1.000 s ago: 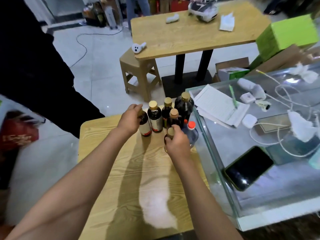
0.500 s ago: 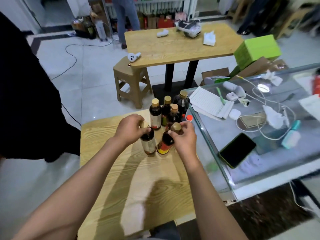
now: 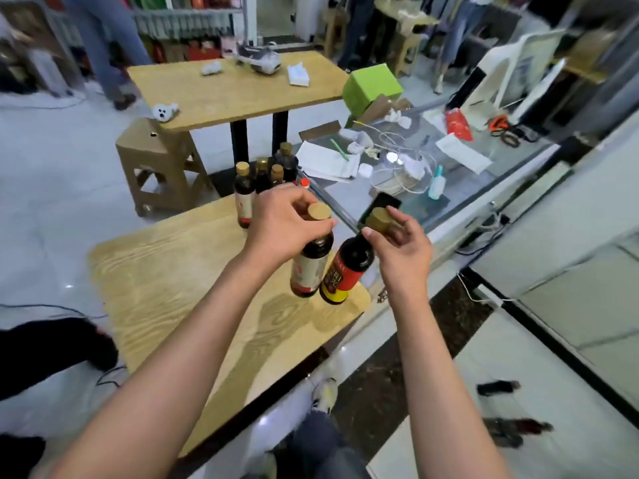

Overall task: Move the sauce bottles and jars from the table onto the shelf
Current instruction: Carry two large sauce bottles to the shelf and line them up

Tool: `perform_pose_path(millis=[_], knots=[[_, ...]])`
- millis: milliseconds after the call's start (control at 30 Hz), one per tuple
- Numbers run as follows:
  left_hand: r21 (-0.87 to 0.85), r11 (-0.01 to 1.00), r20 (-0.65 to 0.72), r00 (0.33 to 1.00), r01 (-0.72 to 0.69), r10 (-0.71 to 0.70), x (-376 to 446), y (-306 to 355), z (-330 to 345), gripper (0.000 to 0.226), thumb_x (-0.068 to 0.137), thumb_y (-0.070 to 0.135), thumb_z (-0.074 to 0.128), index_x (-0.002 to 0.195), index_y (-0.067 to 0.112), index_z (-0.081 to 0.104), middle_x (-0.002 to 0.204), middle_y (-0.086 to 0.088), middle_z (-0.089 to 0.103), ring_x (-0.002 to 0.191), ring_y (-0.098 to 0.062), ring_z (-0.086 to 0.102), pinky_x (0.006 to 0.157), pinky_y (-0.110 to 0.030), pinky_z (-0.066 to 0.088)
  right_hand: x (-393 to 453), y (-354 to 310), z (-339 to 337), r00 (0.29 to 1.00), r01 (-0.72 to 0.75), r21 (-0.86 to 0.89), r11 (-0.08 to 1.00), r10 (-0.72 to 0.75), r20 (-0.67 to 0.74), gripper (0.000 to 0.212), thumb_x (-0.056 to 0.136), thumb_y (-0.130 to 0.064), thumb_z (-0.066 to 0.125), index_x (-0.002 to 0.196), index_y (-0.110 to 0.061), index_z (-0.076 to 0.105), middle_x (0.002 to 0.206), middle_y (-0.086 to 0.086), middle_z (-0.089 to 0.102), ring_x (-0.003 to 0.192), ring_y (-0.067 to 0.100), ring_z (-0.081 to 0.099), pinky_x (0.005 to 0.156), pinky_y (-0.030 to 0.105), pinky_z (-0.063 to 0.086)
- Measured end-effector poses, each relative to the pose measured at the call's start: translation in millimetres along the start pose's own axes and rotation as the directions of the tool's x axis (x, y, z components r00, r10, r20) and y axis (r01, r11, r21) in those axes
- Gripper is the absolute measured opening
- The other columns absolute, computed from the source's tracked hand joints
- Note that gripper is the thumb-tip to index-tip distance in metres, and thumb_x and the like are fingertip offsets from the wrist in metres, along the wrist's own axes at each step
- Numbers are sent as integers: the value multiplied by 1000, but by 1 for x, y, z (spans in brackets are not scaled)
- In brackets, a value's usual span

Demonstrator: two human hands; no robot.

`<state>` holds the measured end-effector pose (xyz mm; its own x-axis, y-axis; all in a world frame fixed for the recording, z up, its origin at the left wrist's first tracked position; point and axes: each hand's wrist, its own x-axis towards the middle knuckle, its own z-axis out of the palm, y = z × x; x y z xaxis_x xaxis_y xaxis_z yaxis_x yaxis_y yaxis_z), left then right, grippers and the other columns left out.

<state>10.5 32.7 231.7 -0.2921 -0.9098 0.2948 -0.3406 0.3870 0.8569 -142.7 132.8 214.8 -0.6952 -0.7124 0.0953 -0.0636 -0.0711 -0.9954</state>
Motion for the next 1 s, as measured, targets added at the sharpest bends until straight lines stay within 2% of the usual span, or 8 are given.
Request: perform_pose_path(millis=[67,167,300,500,600,733,867,1000], knots=[[-21,999,62,997,-43,44,-13,28,20,27,58,37,88,71,21,71,70,8,67,65,-9,63,60,-31,54,-17,-15,-35,998,28,-9,1000,-29,-59,48,81,4,76,125,-10,63,108,6,72,99,17,71,87,24,56],[-52,994,135,986,-91,97,-30,72,56,28,57,39,88,69,20,72,65,7,67,63,-11,64,60,-36,54,-35,-37,-87,991,72,-15,997,-73,-108,46,83,5,73,126,-8,61,104,-3,72,94,6,70,83,16,54],[-105,975,241,946,-195,216,-64,144,114,32,54,46,86,69,23,71,67,10,67,66,-10,64,64,-36,55,-59,-60,-170,968,130,-28,991,-133,-215,46,86,2,70,128,-11,56,110,5,72,103,14,69,91,24,54],[-142,929,351,860,-342,370,-122,261,211,36,54,51,86,70,24,70,63,12,65,60,-7,60,58,-27,51,-96,-95,-318,916,207,-48,977,-210,-342,35,90,4,63,116,-15,51,103,2,73,97,15,70,84,25,54],[-182,893,365,815,-411,449,-162,328,264,33,56,48,87,59,26,63,56,14,60,52,0,53,52,-24,43,-117,-114,-400,868,247,-82,966,-258,-425,35,92,5,60,123,-7,50,106,6,71,97,12,69,87,25,54],[-268,853,353,778,-448,520,-218,398,326,37,56,52,85,65,20,70,60,10,65,57,-10,62,55,-27,49,-148,-135,-497,799,274,-144,951,-309,-515,34,93,1,62,123,-13,54,112,7,71,104,15,69,93,29,55],[-414,809,372,734,-417,568,-275,461,390,34,56,52,84,61,22,69,57,7,65,52,-8,57,51,-27,46,-182,-154,-586,729,295,-203,934,-357,-584,34,94,0,61,123,-16,55,113,4,71,105,12,68,94,28,54],[-503,725,386,629,-470,675,-330,535,443,35,59,50,82,61,17,72,56,3,66,53,-11,62,51,-36,53,-212,-171,-663,643,284,-251,925,-378,-666,36,94,0,60,128,-13,55,114,0,71,108,10,67,99,32,52]])
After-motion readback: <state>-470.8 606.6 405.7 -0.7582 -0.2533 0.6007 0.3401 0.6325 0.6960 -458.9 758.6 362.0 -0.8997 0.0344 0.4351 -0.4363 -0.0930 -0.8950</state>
